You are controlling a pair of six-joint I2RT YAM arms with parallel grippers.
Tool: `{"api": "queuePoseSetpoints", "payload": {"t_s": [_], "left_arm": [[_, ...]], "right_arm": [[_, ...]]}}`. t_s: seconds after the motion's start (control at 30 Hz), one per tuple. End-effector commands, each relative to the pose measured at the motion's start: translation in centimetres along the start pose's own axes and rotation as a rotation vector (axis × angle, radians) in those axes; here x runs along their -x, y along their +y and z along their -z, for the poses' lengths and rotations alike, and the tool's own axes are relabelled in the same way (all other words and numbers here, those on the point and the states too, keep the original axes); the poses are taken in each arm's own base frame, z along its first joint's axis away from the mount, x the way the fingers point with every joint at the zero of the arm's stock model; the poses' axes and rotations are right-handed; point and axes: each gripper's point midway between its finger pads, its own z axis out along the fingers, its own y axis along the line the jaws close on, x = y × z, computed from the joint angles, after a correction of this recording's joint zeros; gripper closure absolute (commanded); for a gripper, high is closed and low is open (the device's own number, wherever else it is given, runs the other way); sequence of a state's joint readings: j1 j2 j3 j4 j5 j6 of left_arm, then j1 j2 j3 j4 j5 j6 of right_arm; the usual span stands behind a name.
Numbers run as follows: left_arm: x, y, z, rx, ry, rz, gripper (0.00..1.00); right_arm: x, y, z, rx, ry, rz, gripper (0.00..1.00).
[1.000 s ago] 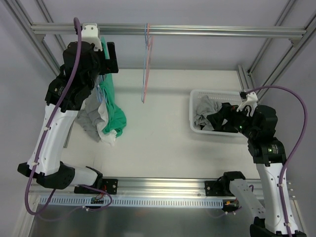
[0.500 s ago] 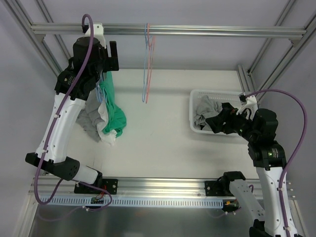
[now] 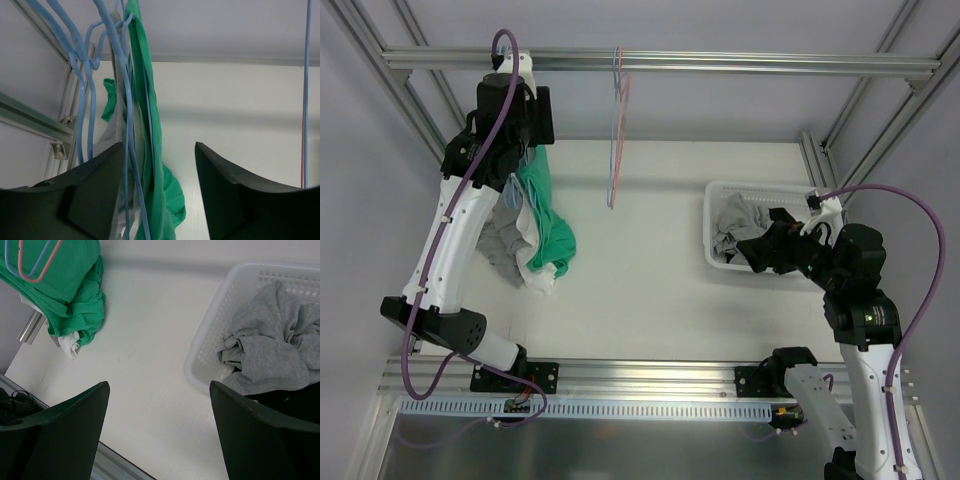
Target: Remove the tank top from the hanger
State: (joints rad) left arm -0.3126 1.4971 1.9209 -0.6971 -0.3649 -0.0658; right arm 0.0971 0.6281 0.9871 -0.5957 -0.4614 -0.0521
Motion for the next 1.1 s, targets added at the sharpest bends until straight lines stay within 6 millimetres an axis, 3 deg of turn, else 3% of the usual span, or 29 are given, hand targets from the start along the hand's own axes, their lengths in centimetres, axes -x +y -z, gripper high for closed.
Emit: {"api": "queuePoseSetpoints", "payload": {"t_s": [0.0,0.17,0.2,0.33,0.4,0.47,0.8,1.07], "left_arm": [[-0.2,-0.4,-0.5,-0.028,0.008,0.009,0.45],[0.0,-0.7,-0.4,-0.047,0.005,0.014,0.6],[0.1,-0.7,-0.3,-0.047,0.0,0.017,0.68],[0.5,-0.8,0.0,-0.056,-0.009,0.019,0.85],[0.8,-1.2,0.3,-0.087,-0.015,0.025,0.88],[1.2,-1.4,0.8,-0.101,-0.028,0.036,0.99],[4.7,-2.1,4.6,-0.203,-0.131,0.098,1.0],[5.7,-2.9,6.4,-0.277,-0.159,0.144,1.0]], "right_arm": [[0.5,0.9,0.2,0.038,-0.024,0.005,0.14],[0.7,1.0,0.3,0.042,-0.032,0.006,0.15],[0.6,1.0,0.3,0.042,-0.03,0.005,0.14],[0.8,1.1,0.3,0.047,-0.034,0.002,0.15],[0.7,1.2,0.3,0.051,-0.035,0.0,0.15],[0.8,1.2,0.2,0.054,-0.037,-0.002,0.15],[1.1,1.5,0.2,0.069,-0.048,-0.005,0.15],[1.1,1.8,0.0,0.09,-0.05,-0.008,0.15]]}}
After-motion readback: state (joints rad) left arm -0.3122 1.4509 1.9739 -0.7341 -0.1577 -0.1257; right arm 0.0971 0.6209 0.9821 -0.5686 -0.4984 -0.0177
